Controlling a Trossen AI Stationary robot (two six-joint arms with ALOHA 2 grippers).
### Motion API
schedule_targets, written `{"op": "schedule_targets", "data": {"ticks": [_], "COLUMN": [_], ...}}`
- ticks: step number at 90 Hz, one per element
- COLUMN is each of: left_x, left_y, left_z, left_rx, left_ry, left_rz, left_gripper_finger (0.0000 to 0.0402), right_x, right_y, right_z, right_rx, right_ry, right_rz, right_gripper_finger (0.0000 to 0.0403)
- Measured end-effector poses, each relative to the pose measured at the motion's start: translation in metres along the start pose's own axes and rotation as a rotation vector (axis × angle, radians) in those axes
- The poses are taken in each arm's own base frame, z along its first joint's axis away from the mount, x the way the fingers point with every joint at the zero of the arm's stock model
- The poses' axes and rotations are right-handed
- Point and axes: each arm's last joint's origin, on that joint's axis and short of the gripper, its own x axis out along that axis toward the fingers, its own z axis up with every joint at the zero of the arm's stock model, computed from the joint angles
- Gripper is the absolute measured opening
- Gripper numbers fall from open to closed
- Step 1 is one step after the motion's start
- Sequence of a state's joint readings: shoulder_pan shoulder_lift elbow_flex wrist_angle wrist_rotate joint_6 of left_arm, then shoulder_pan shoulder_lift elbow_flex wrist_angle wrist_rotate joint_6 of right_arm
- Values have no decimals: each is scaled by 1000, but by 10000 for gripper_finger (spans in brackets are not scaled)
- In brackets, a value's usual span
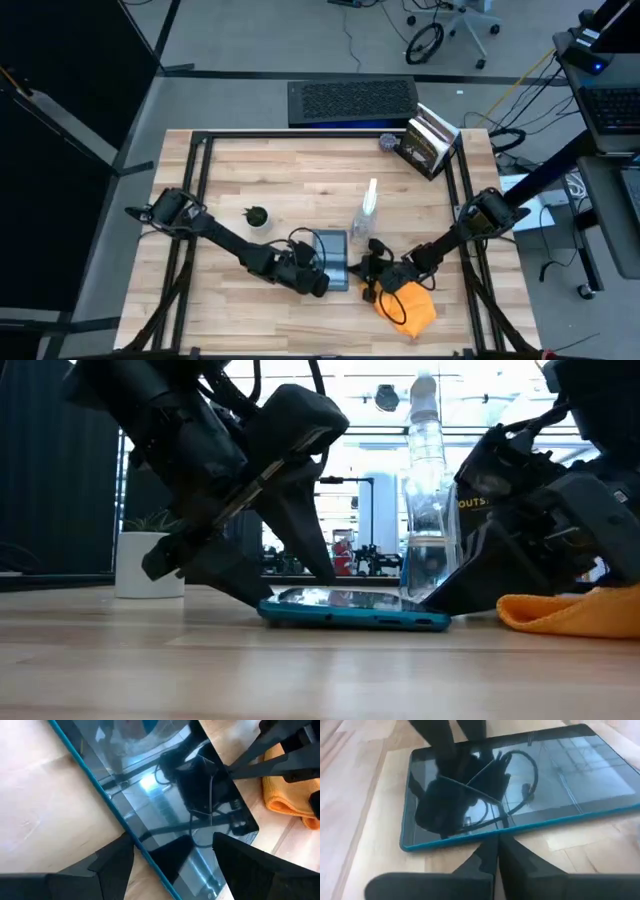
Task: Apply microfiber cloth
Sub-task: Spray the front tablet using the spray bottle
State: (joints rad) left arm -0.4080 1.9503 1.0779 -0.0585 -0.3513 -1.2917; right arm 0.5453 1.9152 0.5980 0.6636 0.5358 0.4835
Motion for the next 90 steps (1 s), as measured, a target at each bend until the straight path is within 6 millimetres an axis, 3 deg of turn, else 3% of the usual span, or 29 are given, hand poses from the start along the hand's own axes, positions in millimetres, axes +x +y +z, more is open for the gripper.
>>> {"op": "schedule_targets", "data": {"ticks": [28, 47, 58, 76, 90], "left_x": [-1, 0, 2, -1, -5], "left_y": [-18, -16, -14, -17, -21], "left_z": [4, 7, 9, 8, 2], "left_rx": [78, 88, 85, 92, 147], "left_ry": [2, 0, 1, 19, 11], "left_rz": [-180, -162, -154, -184, -197], "left_gripper_finger": [255, 247, 195, 32, 19], "right_x": [0, 0, 0, -3, -7], "right_y": [2, 2, 4, 6, 9], "right_z": [2, 2, 4, 7, 12], "right_rx": [-93, -98, -111, -84, -122], "right_ry": [-6, -15, -31, -47, -24], "right_rz": [31, 32, 45, 63, 137], "right_gripper_finger": [0, 0, 0, 0, 2]}}
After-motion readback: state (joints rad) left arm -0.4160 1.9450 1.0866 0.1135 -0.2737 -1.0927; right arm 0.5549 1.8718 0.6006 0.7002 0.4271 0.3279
